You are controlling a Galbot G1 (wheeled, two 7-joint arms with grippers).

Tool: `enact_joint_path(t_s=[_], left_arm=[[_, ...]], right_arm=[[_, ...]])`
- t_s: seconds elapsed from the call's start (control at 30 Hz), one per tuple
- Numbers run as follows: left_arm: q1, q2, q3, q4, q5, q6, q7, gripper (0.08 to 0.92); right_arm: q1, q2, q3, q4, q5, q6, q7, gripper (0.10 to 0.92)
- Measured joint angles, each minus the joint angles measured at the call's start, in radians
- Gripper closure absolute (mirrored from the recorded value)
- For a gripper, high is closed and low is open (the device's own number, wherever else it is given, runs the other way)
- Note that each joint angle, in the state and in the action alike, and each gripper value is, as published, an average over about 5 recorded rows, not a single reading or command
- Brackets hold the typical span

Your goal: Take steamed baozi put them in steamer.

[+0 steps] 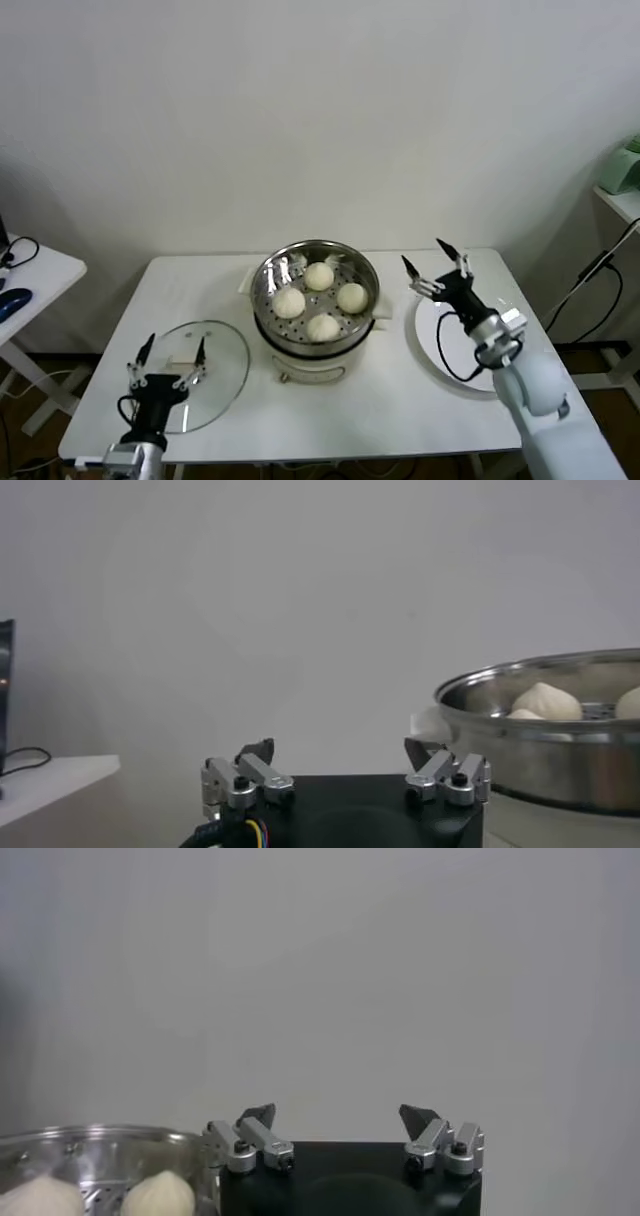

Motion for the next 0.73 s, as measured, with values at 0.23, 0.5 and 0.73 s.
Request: enact_joint_path(t_s=[0.23, 0.5, 0.73], left_arm=[[0.006, -0.004, -0.039, -0.014, -0.041, 0.017, 0.031, 0.177], [0.006, -0.01, -0.052, -0.023, -0.08, 0.021, 0.069, 0.177], [0.002, -0.011, -0.062, -0.02, -0.102, 0.016, 0.08, 0.177]], right_arm=[[-0.177, 0.126, 0.095, 0.055, -0.025, 0.049, -0.016, 0.203], [-0.306, 0.201, 0.155, 0.084, -0.028, 0.083, -0.034, 0.203], [-0.355, 0.229, 0.186, 0.092, -0.023, 0.093, -0.044, 0.203]])
